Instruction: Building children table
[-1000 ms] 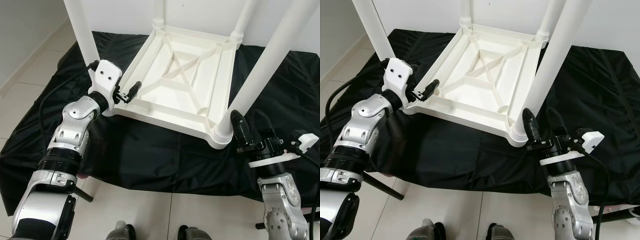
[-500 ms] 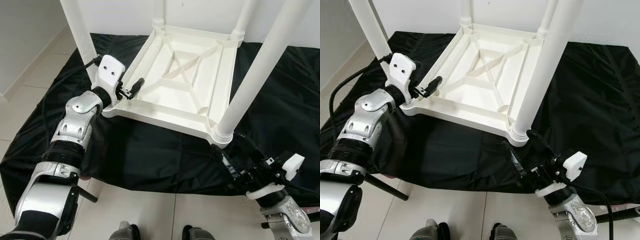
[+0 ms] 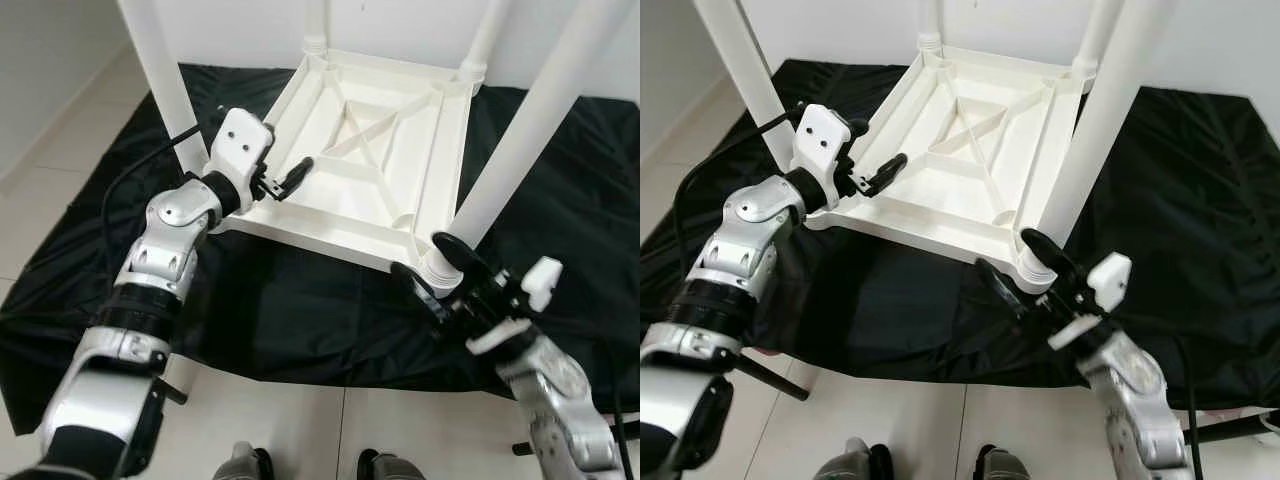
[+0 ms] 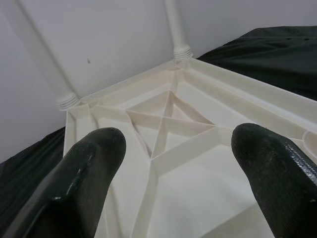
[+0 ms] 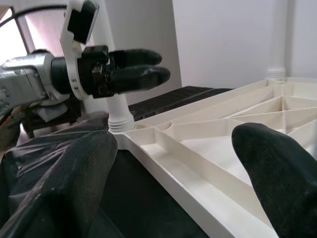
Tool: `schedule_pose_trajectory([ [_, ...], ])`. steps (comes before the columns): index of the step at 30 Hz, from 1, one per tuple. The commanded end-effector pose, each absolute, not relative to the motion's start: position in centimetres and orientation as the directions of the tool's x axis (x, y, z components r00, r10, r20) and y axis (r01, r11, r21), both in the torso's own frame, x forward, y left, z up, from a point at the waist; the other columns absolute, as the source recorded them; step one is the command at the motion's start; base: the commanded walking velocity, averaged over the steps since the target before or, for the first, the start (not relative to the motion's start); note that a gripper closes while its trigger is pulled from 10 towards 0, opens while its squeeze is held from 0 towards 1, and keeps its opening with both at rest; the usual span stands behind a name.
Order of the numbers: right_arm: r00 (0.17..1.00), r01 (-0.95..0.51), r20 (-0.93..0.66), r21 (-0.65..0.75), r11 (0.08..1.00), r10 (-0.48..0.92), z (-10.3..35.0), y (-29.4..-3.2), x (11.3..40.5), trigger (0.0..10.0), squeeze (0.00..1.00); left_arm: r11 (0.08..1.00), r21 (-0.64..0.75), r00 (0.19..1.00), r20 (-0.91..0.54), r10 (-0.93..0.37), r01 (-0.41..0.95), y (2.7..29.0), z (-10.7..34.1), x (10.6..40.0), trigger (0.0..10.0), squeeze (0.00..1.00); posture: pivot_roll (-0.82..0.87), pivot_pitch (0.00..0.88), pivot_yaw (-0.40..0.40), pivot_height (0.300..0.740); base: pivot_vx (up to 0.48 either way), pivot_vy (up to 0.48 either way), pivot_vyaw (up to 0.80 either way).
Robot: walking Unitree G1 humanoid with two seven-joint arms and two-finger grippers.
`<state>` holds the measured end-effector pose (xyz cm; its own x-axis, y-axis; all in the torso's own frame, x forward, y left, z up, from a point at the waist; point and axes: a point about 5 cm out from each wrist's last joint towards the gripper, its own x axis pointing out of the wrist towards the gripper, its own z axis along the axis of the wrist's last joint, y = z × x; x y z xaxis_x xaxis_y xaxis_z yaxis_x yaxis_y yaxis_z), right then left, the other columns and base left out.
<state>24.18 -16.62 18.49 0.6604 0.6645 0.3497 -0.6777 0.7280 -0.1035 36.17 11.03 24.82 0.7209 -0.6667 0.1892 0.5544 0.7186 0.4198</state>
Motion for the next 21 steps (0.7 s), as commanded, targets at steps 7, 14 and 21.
schedule_pose_trajectory([
  [7,0.674,-0.680,0.309,-0.096,0.727,0.671,17.6,-16.7,25.6,10.0,0.00,0.676,0.440,0.671,0.197,-0.715,0.591,9.8,25.1,34.8,10.0,0.00,-0.05,0.112,-0.021,0.740,0.000,0.000,0.00],
  [14,0.738,-0.598,0.313,-0.107,0.794,0.598,17.6,-18.5,26.3,10.0,0.00,0.645,0.449,0.632,0.204,-0.748,0.618,8.8,25.5,33.9,10.0,0.00,-0.06,0.106,-0.027,0.740,0.000,0.000,0.00],
  [21,0.819,-0.453,0.334,-0.121,0.883,0.466,17.4,-20.4,26.3,10.0,0.00,0.626,0.451,0.617,0.191,-0.764,0.636,8.4,25.3,33.8,10.0,0.00,-0.08,0.102,-0.010,0.740,0.000,0.000,0.00],
])
